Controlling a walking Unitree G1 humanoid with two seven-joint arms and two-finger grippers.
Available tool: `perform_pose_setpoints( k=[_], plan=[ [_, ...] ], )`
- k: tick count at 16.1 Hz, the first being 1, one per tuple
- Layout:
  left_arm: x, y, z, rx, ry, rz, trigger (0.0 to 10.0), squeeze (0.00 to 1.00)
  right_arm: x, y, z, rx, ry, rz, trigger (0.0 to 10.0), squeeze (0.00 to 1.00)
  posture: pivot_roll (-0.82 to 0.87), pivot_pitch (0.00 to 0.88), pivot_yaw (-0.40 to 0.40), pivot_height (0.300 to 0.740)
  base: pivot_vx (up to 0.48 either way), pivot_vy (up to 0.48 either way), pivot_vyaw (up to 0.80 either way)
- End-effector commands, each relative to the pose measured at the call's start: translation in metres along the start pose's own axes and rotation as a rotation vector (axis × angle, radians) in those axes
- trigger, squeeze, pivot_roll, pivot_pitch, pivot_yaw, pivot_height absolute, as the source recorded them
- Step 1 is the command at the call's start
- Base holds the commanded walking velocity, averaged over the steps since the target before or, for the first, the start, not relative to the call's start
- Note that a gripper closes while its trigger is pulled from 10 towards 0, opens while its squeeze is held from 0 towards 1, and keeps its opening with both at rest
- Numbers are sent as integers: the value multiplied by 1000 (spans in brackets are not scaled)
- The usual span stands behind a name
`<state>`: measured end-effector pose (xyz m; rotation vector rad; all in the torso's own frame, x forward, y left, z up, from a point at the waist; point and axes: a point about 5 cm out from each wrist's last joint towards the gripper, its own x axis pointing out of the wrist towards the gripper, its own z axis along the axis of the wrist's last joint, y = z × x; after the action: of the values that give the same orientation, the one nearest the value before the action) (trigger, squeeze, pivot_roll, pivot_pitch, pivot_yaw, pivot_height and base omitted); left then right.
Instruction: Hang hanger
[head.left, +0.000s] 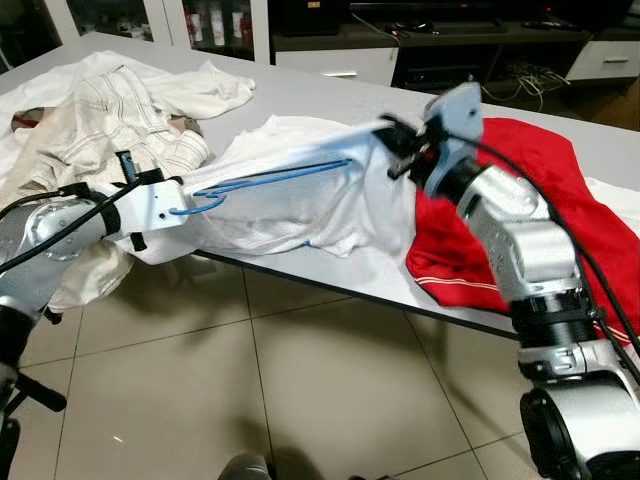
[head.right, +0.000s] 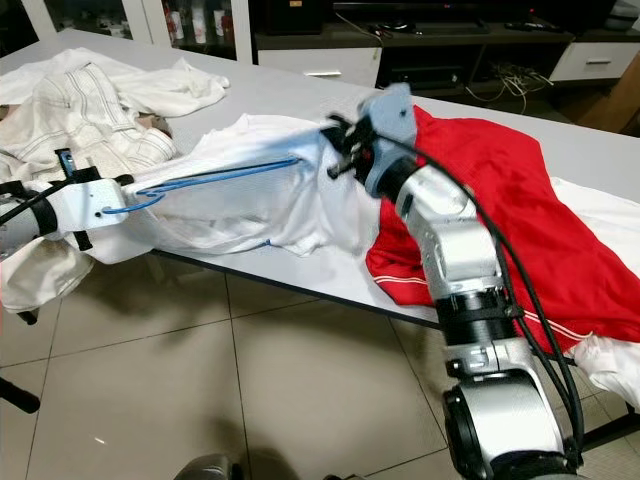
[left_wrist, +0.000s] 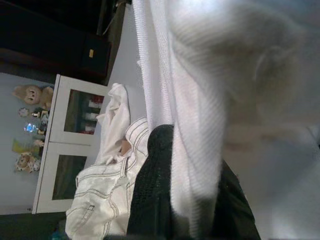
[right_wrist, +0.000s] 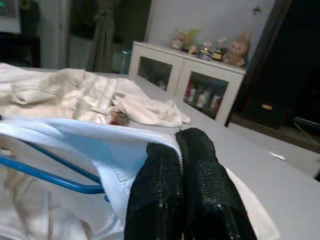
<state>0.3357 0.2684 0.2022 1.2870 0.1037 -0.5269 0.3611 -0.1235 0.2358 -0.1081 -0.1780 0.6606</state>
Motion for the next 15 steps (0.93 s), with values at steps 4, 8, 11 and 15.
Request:
perform_pose_setpoints(
  k=[4,8,11,15],
  plan=[
    [-12,-3,-30,-40,191,-14,0,0,-7,-2,41,-16,-163,51,0,0,194,8,-61,740,0,0,0],
    [-12,15,-21,-68,138,129,0,0,-14,-2,26,-72,-88,74,0,0,189,8,-62,740,0,0,0],
    [-2,19,9,-112,-28,154,0,0,-9,14,22,-58,-86,104,0,0,184,11,-60,740,0,0,0],
    [7,7,13,-125,-32,103,0,0,-1,30,29,-63,-125,152,0,0,180,12,-54,740,0,0,0]
  ],
)
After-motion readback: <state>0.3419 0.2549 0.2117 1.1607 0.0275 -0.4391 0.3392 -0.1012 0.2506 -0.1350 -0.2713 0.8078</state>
